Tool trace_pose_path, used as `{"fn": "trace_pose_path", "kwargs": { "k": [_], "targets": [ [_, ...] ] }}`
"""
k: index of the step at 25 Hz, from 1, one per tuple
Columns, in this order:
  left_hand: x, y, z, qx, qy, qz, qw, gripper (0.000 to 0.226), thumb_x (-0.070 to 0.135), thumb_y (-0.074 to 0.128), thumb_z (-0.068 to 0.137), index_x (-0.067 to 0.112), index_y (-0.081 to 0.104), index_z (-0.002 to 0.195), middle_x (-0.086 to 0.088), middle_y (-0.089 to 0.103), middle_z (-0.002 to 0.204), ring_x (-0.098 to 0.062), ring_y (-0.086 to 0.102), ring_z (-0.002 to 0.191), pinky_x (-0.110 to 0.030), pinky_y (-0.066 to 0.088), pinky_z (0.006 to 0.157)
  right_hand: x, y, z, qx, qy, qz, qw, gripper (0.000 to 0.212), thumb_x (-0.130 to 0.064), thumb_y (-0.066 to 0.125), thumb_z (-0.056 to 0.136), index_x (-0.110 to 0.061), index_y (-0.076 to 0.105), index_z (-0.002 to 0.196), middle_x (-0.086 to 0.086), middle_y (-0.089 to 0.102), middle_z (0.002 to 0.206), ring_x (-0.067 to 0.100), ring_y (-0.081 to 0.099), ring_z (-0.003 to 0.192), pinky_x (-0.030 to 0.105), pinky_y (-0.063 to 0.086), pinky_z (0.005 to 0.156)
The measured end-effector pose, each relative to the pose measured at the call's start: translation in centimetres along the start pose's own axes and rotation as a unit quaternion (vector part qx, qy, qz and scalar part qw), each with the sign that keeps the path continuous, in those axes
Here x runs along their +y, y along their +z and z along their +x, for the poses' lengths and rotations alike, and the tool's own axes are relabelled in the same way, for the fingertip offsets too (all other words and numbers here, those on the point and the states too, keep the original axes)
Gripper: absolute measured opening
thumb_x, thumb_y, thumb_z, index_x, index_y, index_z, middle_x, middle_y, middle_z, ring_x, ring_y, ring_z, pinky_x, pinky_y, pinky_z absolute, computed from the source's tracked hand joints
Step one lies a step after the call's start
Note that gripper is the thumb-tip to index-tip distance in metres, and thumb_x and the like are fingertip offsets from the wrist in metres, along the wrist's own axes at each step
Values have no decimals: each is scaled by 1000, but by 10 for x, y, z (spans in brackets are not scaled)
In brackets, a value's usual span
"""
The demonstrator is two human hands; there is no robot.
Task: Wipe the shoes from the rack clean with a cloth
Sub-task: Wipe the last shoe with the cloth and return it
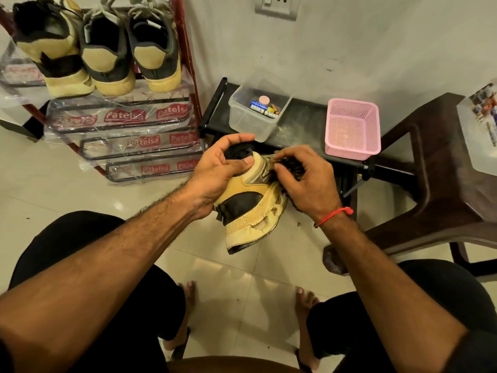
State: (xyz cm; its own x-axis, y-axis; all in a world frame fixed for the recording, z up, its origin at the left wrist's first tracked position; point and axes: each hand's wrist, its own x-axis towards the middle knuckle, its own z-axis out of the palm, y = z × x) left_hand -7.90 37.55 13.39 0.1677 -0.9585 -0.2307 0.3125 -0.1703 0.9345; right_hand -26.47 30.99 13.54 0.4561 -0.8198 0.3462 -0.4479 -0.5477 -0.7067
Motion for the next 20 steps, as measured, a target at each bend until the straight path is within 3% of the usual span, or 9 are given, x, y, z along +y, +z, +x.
{"fn": "trace_pose_path", "kwargs": {
  "k": [3,4,7,9,14,15,18,20],
  "targets": [
    [0,-3,-1,-7,9,21,1000,49,1,63,95,17,55,140,-8,75,85,-15,70,73,-29,59,66,-34,12,-25,-107,-135,37,984,15,-10,71,88,-9,70,103,2,66,105,14,61,101,24,50,94],
    [0,-2,-2,-9,9,28,1000,48,1,63,96,16,55,140,-8,75,82,-14,70,70,-27,58,64,-33,12,-23,-111,-148,33,982,15,-10,71,88,-9,70,103,2,66,105,14,61,101,23,49,94],
    [1,1,-2,-3,7,18,1000,46,2,67,93,18,58,136,-24,73,100,-26,71,79,-35,62,68,5,5,4,0,-14,-9,1000,15,-12,71,89,-10,69,104,2,65,105,13,61,98,34,53,93],
    [1,3,-1,-1,9,20,1000,46,3,68,92,20,59,134,-29,72,106,-29,71,82,-38,61,72,13,3,6,36,51,-12,998,16,-13,71,89,-10,70,104,2,66,105,13,62,97,39,54,92],
    [2,-6,2,-7,20,37,999,47,2,67,94,18,57,137,-12,76,88,-19,71,75,-32,59,68,-29,15,-23,-97,-140,44,984,17,-9,72,87,-8,69,104,4,66,104,15,62,99,24,50,93],
    [2,-6,1,-7,19,36,999,46,3,67,93,18,58,136,-15,76,92,-21,72,77,-33,60,69,-20,15,-17,-69,-121,32,990,16,-10,71,88,-9,69,104,4,66,104,15,62,99,26,51,93],
    [3,-4,0,-9,20,42,999,47,6,70,91,21,59,134,-23,75,98,-28,74,81,-36,62,71,18,8,7,53,62,20,996,14,-11,70,89,-12,71,103,3,67,103,13,64,95,36,54,91],
    [2,-2,0,-11,28,52,998,50,7,71,91,22,58,136,-25,75,99,-29,73,83,-37,61,74,18,10,3,58,93,38,993,14,-11,71,88,-13,71,102,3,68,103,12,65,94,37,55,90]
  ]
}}
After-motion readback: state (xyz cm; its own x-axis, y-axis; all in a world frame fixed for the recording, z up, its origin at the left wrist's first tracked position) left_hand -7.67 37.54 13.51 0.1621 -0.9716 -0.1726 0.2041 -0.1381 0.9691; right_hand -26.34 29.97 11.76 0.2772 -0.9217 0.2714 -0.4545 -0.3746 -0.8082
